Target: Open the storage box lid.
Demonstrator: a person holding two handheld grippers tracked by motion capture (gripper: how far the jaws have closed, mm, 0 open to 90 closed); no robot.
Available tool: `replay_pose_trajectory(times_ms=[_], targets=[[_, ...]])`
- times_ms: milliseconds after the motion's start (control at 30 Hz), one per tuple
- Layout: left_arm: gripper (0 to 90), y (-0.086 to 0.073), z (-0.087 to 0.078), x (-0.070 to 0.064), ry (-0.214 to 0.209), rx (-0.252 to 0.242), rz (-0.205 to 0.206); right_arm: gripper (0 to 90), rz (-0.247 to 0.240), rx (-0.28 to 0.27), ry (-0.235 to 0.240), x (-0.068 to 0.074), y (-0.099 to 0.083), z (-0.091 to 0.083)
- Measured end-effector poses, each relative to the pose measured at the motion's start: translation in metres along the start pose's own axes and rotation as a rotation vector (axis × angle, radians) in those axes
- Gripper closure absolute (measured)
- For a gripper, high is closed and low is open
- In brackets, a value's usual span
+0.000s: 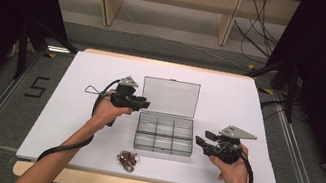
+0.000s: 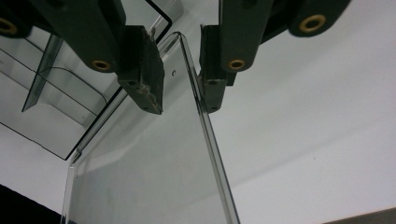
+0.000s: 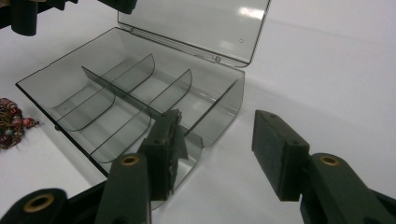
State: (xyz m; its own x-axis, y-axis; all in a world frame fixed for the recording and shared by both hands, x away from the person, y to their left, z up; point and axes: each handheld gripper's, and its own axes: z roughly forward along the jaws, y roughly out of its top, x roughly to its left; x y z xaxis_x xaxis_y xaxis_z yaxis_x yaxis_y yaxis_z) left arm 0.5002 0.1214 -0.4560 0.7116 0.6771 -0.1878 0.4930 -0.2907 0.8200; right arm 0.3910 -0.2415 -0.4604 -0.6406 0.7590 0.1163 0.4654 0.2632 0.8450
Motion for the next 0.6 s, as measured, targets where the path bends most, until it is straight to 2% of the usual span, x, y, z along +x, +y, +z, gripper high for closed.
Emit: replay_pose_trajectory(times_ms=[33,100,167,300,333,433,533,600], targets=[[68.3,0.0007,-0.0002,0.0007,-0.008,0.015,-0.003,51.7,0.003,0.005,-0.010,0.0004,-0.0008,-0.0005],[67.7,0.0006,0.0010,0.0018,-0.009,0.012,-0.008,51.4,0.032,0.018,-0.001,0.0024,-0.0018,-0.0002],[67.9,0.0003,0.0016,0.0027,-0.015,0.006,-0.022,50.7,0.036,0.005,0.000,0.0027,-0.0034,0.0023],[67.4,0.0009,0.0020,0.0034,-0.013,0.016,-0.023,50.4,0.037,0.016,0.013,0.0034,-0.0034,0.0027],[67.2,0.0012,0.0023,0.0037,-0.016,0.022,-0.027,50.2,0.009,0.017,0.012,0.0012,-0.0035,0.0036],[66.3,0.0013,0.0030,0.0044,-0.017,0.024,-0.027,50.2,0.009,0.016,0.016,0.0016,-0.0047,0.0054],[66.4,0.0014,0.0032,0.0061,-0.029,0.027,-0.044,50.2,0.015,0.018,0.015,0.0011,-0.0052,0.0056],[66.3,0.0010,0.0039,0.0075,-0.035,0.025,-0.056,50.2,0.045,0.022,0.016,0.0032,-0.0054,0.0051]])
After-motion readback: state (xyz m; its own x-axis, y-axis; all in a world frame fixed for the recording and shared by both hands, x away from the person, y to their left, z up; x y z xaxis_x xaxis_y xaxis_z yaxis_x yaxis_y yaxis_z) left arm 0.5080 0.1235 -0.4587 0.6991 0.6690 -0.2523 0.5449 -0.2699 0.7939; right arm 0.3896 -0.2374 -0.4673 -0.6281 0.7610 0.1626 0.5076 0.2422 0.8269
